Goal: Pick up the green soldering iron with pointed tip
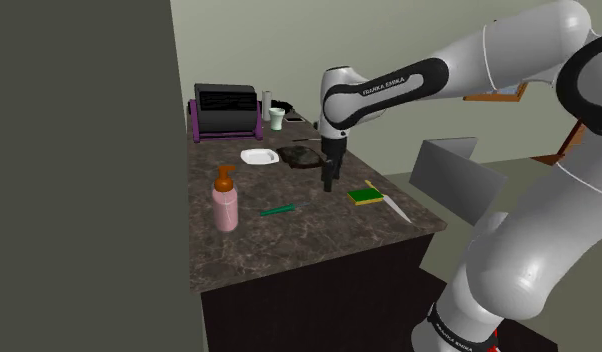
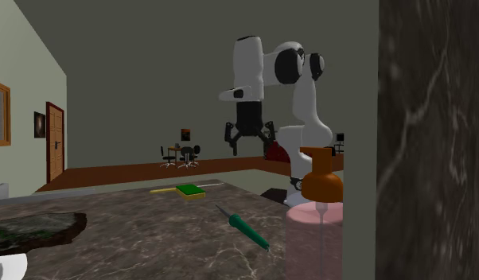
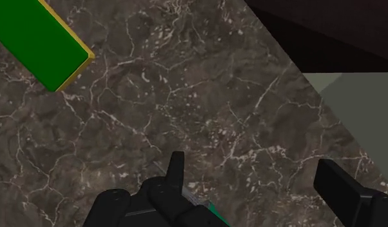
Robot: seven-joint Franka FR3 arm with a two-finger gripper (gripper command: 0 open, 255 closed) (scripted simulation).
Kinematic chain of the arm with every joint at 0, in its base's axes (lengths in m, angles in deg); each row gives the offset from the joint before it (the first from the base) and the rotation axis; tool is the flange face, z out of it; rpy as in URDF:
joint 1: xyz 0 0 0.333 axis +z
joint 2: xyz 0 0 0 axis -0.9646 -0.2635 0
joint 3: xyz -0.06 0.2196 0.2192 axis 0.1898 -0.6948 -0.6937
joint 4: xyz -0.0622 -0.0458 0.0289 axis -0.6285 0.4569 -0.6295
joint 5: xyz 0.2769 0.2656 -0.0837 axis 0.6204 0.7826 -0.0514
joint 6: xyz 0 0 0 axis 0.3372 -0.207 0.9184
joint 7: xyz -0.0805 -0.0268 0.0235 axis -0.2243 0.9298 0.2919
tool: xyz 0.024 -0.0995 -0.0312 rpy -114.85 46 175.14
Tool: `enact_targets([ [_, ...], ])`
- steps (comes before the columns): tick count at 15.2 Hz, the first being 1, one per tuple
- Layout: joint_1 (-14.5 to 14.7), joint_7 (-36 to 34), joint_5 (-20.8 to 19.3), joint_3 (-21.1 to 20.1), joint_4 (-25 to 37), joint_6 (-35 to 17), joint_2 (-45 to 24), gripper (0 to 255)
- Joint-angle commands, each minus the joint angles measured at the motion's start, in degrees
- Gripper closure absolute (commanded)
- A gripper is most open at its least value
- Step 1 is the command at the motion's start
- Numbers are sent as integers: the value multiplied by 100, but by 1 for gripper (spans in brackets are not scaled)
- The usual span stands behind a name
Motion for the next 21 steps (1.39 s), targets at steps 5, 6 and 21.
enact_targets([
  [5, 121, 1146, 433, 129, 735, -568, -1386, 0],
  [6, 125, 1331, 517, 124, 889, -629, -1619, 0],
  [21, 38, 2373, 1048, -86, 1751, -1310, -3290, 0],
])
